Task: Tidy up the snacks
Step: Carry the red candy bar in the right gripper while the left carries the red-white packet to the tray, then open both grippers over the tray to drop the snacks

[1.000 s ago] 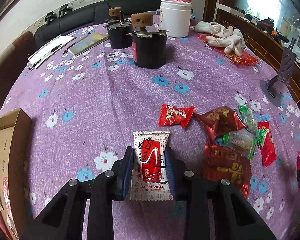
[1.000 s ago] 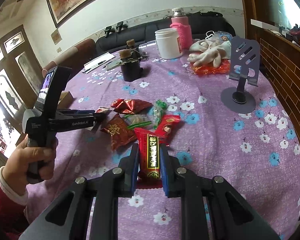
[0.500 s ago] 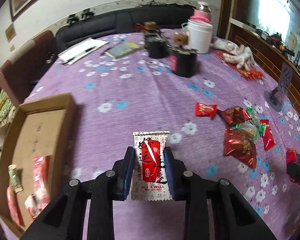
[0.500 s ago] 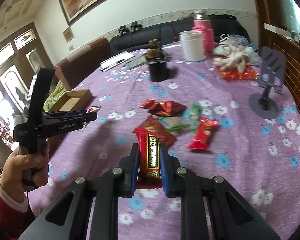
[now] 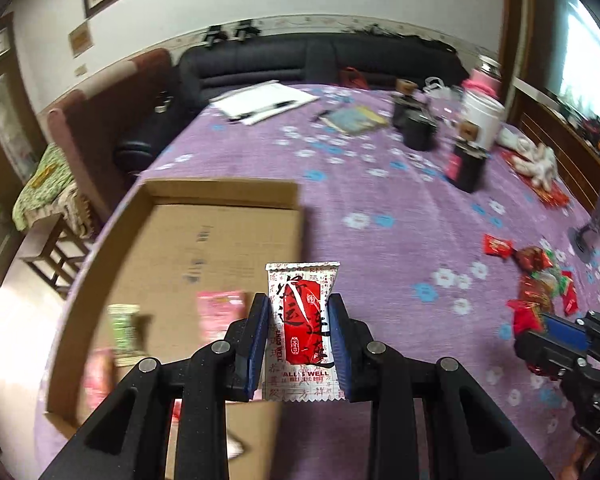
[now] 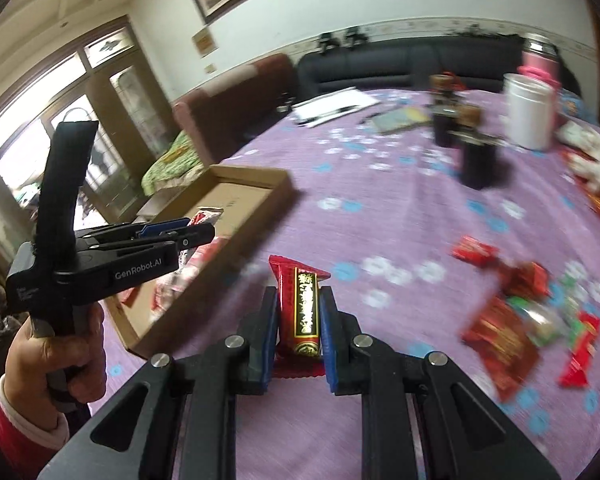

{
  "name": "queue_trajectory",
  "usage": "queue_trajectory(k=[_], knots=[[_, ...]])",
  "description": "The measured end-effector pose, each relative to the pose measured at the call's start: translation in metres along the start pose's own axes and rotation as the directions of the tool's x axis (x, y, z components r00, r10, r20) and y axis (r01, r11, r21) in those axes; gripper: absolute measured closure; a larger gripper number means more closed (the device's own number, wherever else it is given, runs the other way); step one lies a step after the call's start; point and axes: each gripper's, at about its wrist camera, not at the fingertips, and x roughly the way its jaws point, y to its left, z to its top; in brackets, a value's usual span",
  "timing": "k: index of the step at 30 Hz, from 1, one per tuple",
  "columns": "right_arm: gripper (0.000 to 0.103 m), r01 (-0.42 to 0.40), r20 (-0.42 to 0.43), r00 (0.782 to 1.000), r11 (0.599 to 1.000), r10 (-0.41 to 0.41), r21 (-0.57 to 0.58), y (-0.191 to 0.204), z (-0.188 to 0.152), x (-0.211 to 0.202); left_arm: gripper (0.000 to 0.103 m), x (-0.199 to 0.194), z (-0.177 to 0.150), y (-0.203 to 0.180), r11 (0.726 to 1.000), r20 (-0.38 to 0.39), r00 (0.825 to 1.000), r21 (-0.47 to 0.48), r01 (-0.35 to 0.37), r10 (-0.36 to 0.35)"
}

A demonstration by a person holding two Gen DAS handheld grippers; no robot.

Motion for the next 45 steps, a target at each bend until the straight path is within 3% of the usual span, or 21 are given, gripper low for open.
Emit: queue_trajectory(k=[11,21,38,45], knots=[[0.084,-0.088,-0.05,0.995,0.992,0.083,-0.087,0.063,0.04,0.069,0.072,0.003,-0.004,0.077,0.992,-0.014,0.998,-0.104,-0.066,0.065],[0.084,-0.1,-0.091,0.992,0.989,0.091,-0.107,0.096,0.063,0.12,0.072,0.026,0.004,0.122,0.985,-0.056,0.996,-0.156,-0.078,0.07],[0.084,0.1,-0.155,0.981,0.99,-0.114,-0.099,0.083,0.097,0.209,0.072,0.105,0.054,0.141,0.981,-0.17,0.984,-0.177,-0.084,0.053],[0.084,0.114,-0.158,0.979,0.988,-0.129,-0.101,0.077,0.102,0.219,0.072,0.129,0.065,0.139,0.981,-0.198,0.978,-0.171,-0.096,0.061]])
